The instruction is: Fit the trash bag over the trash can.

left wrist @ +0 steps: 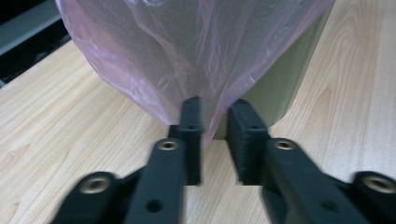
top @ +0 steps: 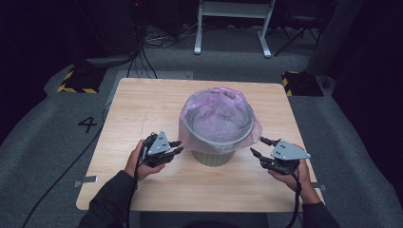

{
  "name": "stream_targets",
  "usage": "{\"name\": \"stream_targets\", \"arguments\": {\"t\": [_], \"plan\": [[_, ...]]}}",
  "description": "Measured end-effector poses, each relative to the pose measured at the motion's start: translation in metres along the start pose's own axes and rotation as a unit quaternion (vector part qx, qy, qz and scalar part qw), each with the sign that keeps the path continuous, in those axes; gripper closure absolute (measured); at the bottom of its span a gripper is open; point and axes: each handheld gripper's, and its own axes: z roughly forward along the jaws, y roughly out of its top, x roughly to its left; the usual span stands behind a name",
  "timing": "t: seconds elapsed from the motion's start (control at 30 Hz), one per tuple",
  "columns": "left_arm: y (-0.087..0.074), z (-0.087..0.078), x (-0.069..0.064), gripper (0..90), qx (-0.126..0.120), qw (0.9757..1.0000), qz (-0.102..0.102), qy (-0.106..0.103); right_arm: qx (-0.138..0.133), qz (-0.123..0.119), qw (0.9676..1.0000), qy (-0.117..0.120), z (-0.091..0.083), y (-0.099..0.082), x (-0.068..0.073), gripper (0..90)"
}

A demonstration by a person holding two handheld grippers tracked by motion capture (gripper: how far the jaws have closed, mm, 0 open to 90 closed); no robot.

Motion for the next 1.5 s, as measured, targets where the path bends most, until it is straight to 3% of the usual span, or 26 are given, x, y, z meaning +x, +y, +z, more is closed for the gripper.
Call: {"name": "stream_targets", "arguments": {"t": [0.1, 0.13, 0.2, 0.3, 0.4, 0.43, 0.5, 0.53, 0.57, 0.67, 0.7, 0.9, 1.03, 1.07, 1.23, 1.3, 1.5], "plan": [[0.002, -0.001, 0.0, 31.4, -0.006, 0.9996, -0.026, 0.004, -0.003, -0.014, 0.9997, -0.021, 0.0, 0.004, 0.0, 31.3], [0.003, -0.002, 0.0, 26.0, -0.011, 0.9996, -0.028, 0.004, -0.001, -0.021, 0.9993, -0.031, 0.002, 0.005, 0.001, 29.9], [0.004, -0.001, -0.001, 18.3, -0.015, 0.9994, -0.03, 0.001, 0.0, -0.027, 0.9984, -0.049, 0.006, 0.007, 0.003, 29.5], [0.008, 0.004, -0.003, 17.2, -0.015, 0.9994, -0.03, 0.013, 0.016, -0.047, 0.9971, -0.057, 0.014, 0.009, 0.004, 32.4], [0.012, 0.009, -0.004, 22.9, -0.013, 0.9994, -0.026, 0.019, 0.019, -0.061, 0.9956, -0.069, 0.02, 0.011, 0.004, 50.6], [0.014, 0.01, -0.005, 30.3, -0.008, 0.9993, -0.016, 0.031, 0.016, -0.059, 0.9958, -0.068, 0.021, 0.011, 0.003, 57.3], [0.016, 0.011, -0.006, 43.7, -0.005, 0.9994, -0.005, 0.034, 0.014, -0.064, 0.996, -0.061, 0.024, 0.012, 0.003, 69.0], [0.018, 0.012, -0.006, 57.6, -0.006, 0.9991, 0.0, 0.041, 0.014, -0.069, 0.9956, -0.062, 0.024, 0.012, 0.003, 75.6], [0.019, 0.012, -0.005, 65.5, -0.007, 0.9991, 0.003, 0.042, 0.009, -0.071, 0.9957, -0.059, 0.024, 0.013, 0.004, 81.0], [0.02, 0.01, -0.005, 86.3, -0.019, 0.999, 0.011, 0.039, -0.002, -0.073, 0.996, -0.052, 0.021, 0.013, 0.005, 90.0], [0.02, 0.009, -0.005, 89.2, -0.019, 0.999, 0.015, 0.039, -0.005, -0.074, 0.9961, -0.048, 0.02, 0.013, 0.005, 90.0], [0.015, 0.002, -0.008, 90.0, -0.014, 0.9991, 0.035, 0.02, -0.011, -0.068, 0.9975, -0.018, 0.01, 0.01, 0.008, 90.0], [0.007, 0.004, -0.011, 90.0, 0.009, 0.9986, 0.049, 0.016, 0.001, -0.072, 0.9974, -0.002, 0.01, 0.001, 0.012, 90.0], [0.005, 0.006, -0.011, 90.0, 0.016, 0.9979, 0.061, 0.016, 0.006, -0.072, 0.9974, 0.001, 0.011, -0.001, 0.012, 90.0], [0.002, 0.015, -0.014, 90.0, 0.034, 0.9967, 0.073, 0.005, 0.009, -0.047, 0.9985, 0.026, 0.02, -0.008, 0.009, 90.0], [0.001, 0.02, -0.016, 90.0, 0.045, 0.9951, 0.088, 0.005, 0.015, -0.055, 0.998, 0.025, 0.025, -0.009, 0.01, 90.0], [-0.004, 0.029, -0.02, 90.0, 0.062, 0.994, 0.09, -0.009, 0.035, -0.082, 0.9954, 0.034, 0.029, -0.012, 0.02, 90.0]]}}
